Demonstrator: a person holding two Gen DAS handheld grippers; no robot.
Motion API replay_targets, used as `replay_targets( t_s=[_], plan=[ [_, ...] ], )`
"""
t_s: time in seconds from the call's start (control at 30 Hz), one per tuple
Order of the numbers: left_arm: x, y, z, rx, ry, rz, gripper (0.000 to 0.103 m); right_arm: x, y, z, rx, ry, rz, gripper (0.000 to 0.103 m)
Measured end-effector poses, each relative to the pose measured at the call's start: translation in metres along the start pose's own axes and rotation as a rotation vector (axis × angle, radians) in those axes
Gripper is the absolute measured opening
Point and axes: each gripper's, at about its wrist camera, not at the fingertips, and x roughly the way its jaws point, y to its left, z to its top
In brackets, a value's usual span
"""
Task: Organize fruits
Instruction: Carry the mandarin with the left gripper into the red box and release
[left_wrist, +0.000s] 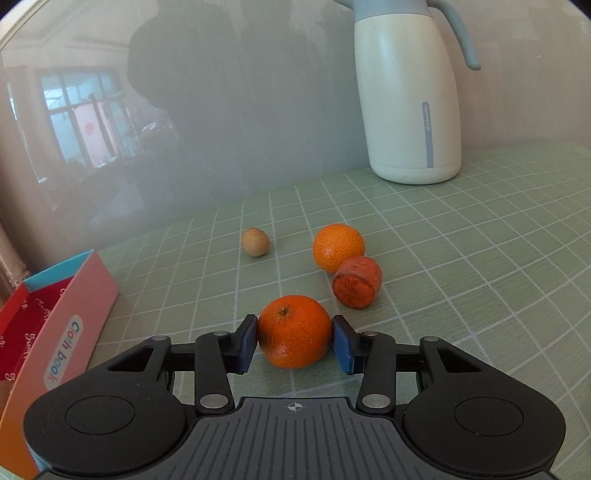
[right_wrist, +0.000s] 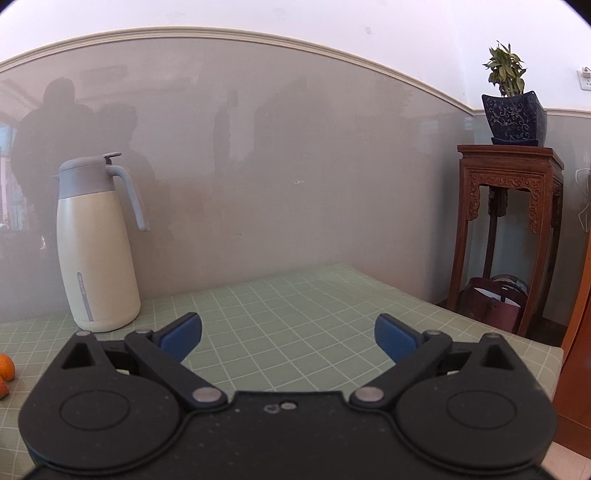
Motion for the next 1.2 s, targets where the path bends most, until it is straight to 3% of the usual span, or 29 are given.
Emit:
replay_targets(
  t_s=[0.27, 0.53, 1.0, 1.2],
  plan=[
    [-0.022, 0.035, 0.005, -0.079, -0.064, 0.079, 0.043, -0.006, 0.019, 0.002, -0.015, -0.007, 0.053, 0.100],
    [-0.052, 0.103, -0.004, -0.203, -0.100, 0.234, 0.043, -0.017, 0.060, 0.004, -0.054, -0.015, 0.156, 0.100],
    [-0.067, 0.212, -0.047, -0.350, -0.055, 0.466, 0.043, -0.055, 0.159, 0.001, -0.165, -0.039, 0.394, 0.100],
    [-0.061, 0.247, -0.066, -0.417, -0.006, 0.505, 0.043, -0.073, 0.196, -0.003, -0.211, -0.048, 0.484, 0.100]
  ],
)
